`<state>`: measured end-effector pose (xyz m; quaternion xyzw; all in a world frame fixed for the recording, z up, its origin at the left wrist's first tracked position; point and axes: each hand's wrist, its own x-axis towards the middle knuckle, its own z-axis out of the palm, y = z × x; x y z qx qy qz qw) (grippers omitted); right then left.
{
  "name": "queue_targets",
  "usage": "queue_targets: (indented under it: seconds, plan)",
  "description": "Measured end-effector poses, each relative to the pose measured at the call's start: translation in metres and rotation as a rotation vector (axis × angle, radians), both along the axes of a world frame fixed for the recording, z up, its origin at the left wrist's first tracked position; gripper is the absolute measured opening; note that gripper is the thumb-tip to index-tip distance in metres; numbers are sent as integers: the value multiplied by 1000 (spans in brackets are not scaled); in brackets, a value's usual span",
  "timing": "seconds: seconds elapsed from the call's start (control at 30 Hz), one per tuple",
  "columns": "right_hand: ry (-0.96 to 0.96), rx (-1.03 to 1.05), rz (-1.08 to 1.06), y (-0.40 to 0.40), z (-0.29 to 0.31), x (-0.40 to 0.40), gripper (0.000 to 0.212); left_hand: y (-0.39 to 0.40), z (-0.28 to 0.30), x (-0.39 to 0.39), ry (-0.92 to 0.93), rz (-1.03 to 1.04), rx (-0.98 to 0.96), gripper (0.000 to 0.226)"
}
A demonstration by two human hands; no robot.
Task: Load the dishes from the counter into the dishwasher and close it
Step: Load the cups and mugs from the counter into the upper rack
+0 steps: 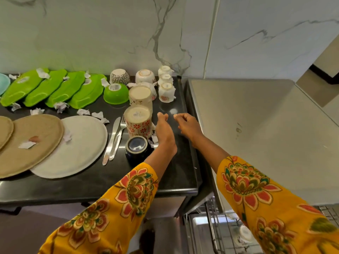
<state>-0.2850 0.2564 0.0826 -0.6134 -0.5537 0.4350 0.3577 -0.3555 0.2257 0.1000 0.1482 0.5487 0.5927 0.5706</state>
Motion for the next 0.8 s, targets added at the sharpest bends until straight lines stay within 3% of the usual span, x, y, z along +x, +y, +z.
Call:
queue_targets:
  seconds: [0.33,0.57,0.8]
  plan:
    - [-87,74,10,89,18,-31,60,70,11,-13,-85,85,14,43]
    - [-232,107,100,134,20,-43,65,98,7,-19,-112,114,-20,26]
    - [-555,187,169,163,-1,-49,71,101,8,-21,-147,82,-51,20]
